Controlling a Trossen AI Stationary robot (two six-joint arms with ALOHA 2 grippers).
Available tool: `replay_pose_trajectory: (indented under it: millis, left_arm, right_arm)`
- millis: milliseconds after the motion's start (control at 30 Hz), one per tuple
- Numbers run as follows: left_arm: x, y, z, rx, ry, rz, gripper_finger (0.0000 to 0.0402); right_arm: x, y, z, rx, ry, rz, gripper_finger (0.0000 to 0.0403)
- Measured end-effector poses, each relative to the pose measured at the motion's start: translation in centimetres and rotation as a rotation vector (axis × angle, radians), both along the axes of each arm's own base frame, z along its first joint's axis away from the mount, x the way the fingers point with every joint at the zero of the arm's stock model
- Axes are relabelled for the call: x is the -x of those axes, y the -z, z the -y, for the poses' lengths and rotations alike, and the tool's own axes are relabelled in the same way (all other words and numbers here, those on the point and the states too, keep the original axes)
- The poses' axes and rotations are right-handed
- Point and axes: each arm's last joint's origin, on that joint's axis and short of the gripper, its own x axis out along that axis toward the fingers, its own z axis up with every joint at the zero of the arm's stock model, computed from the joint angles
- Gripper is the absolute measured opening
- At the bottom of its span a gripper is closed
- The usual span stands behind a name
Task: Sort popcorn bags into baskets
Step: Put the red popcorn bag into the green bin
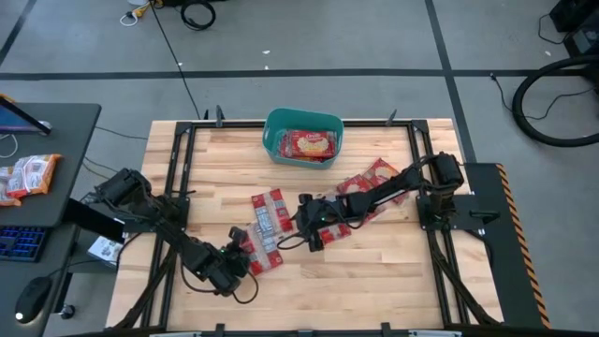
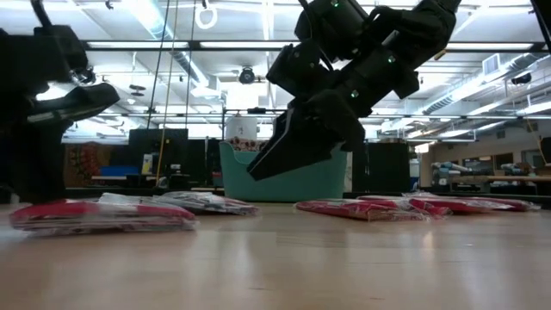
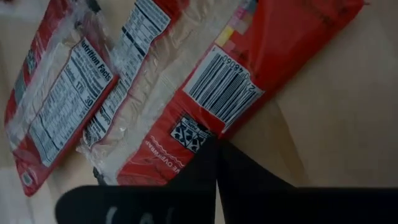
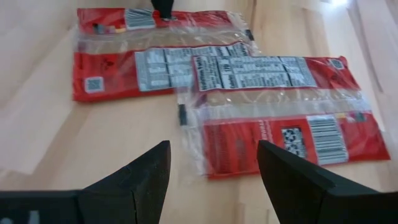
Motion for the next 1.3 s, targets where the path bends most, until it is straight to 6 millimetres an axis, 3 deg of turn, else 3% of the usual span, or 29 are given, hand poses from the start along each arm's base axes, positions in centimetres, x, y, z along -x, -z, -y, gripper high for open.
replay_pose_trajectory:
  millis: [200,400,633,767,967,1167,1300]
  left_arm:
    - [-1.0,-2.0,0.7,0.053,-0.046,0.044,0.0003]
    - [-2.7,-4.0,0.0,0.14,-0.195,0.118,0.0002]
    - [-4.8,-5.3,-1.1,0.266,-0.327,0.139,0.0001]
    - [-4.7,-5.1,-1.7,0.241,-0.307,0.077,0.0012]
    - [-4.5,-4.7,-3.6,0.278,-0.518,-0.017,0.007]
    - [-3.6,-2.9,-5.7,0.313,-0.708,-0.075,0.0137]
    - [-3.4,-1.8,-6.8,0.35,-0.743,-0.116,0.0154]
  right_arm:
    - [0.1,-0.2,-1.7,0.047,-0.095,0.036,0.0244]
    - [0.3,-0.9,-4.7,0.141,-0.251,0.133,0.0248]
    - [1.0,-1.2,-7.6,0.254,-0.254,0.185,0.0262]
    - [1.2,-1.0,-7.9,0.276,-0.231,0.16,0.0262]
    - [1.4,-0.5,-7.6,0.244,-0.201,0.108,0.0256]
    - [1.4,-0.4,-7.5,0.245,-0.203,0.1,0.0252]
    - [1.4,-0.3,-7.6,0.236,-0.22,0.092,0.0252]
